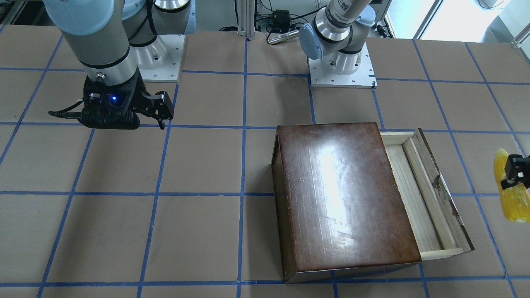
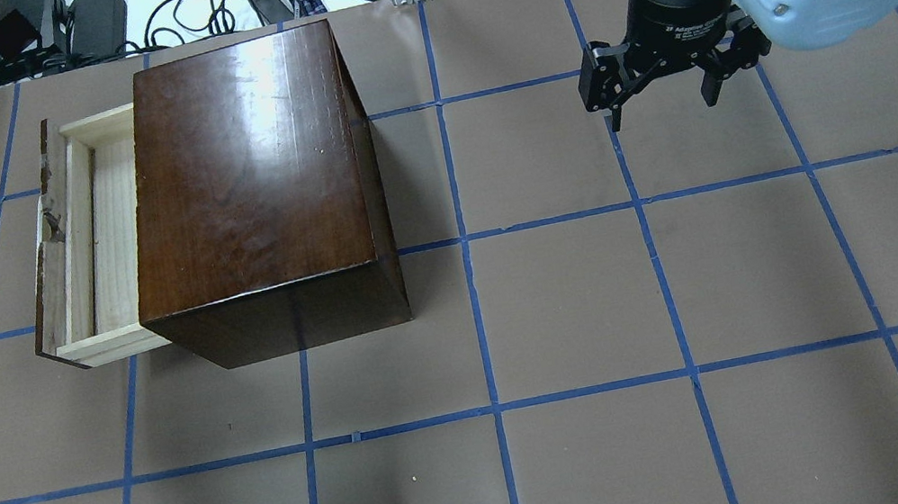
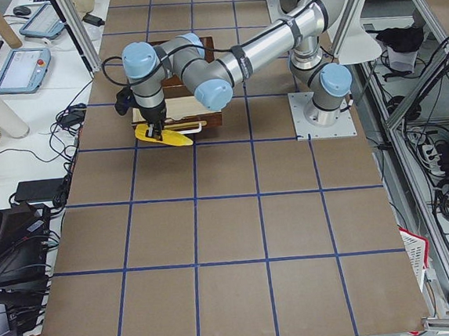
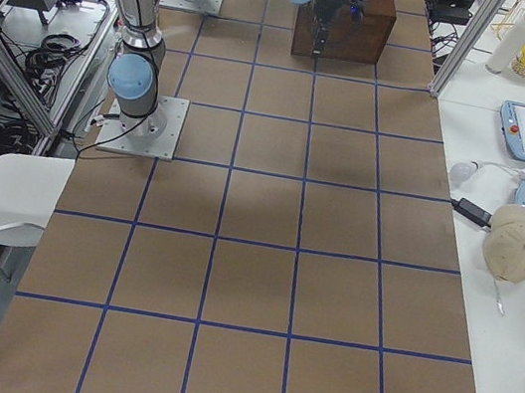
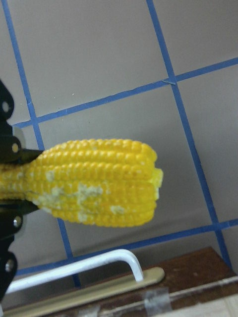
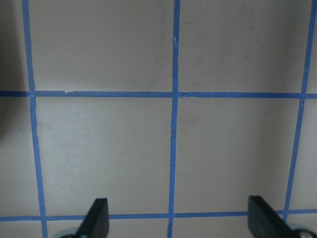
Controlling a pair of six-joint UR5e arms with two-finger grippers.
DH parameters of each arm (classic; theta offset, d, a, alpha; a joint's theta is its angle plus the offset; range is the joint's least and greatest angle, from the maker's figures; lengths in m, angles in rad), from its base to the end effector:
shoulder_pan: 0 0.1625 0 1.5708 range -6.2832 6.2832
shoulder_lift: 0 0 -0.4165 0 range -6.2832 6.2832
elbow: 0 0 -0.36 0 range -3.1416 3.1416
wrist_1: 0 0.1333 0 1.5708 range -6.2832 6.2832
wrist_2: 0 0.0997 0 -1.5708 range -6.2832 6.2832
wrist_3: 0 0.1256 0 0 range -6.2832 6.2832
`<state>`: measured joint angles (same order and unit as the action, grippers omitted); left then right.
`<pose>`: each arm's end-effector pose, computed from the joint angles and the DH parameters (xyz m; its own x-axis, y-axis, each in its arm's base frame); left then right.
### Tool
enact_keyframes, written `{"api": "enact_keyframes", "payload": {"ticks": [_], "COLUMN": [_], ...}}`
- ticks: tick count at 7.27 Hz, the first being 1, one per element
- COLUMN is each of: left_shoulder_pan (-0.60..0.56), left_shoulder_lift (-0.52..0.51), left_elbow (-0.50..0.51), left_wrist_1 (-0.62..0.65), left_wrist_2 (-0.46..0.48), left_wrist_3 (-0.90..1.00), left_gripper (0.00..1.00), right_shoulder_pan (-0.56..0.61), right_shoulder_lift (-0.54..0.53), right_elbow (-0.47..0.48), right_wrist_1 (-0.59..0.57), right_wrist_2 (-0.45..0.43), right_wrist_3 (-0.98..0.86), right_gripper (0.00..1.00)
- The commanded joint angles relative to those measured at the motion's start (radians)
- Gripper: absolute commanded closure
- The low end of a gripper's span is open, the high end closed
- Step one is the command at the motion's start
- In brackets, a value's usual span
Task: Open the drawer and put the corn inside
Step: 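Lift the corn and carry it over the open drawer with the left gripper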
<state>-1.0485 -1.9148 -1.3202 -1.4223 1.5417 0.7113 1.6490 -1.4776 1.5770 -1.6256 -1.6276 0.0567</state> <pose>0.1833 -0.5930 0.4012 -0.9820 0.1882 -0.0139 0.1887 0.9802 -0.0607 0.1641 -0.4796 0.4117 -0.9980 -0.0239 0.0592 -0.0215 0.9989 0.0413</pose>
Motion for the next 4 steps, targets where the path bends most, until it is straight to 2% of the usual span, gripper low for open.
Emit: {"api": "enact_keyframes", "payload": {"ticks": [1, 4], "left_shoulder_pan": [-0.051, -0.151], "left_shoulder_lift": [0.054, 0.072], "left_elbow": [-0.001, -0.001], "left_wrist_1": [-0.055, -0.064], "left_wrist_2": [0.0, -0.024], "left_wrist_3": [-0.137, -0.388], "left_gripper": [1.0, 1.0], "right_shoulder_pan": [0.0, 0.0], "right_shoulder_lift": [0.0, 0.0], "right_elbow": [0.0, 0.0], "right_wrist_1": [0.001, 0.001], "right_wrist_2": [0.0, 0.0], "right_wrist_3": [0.0, 0.0], "right_gripper": [0.0, 0.0]}}
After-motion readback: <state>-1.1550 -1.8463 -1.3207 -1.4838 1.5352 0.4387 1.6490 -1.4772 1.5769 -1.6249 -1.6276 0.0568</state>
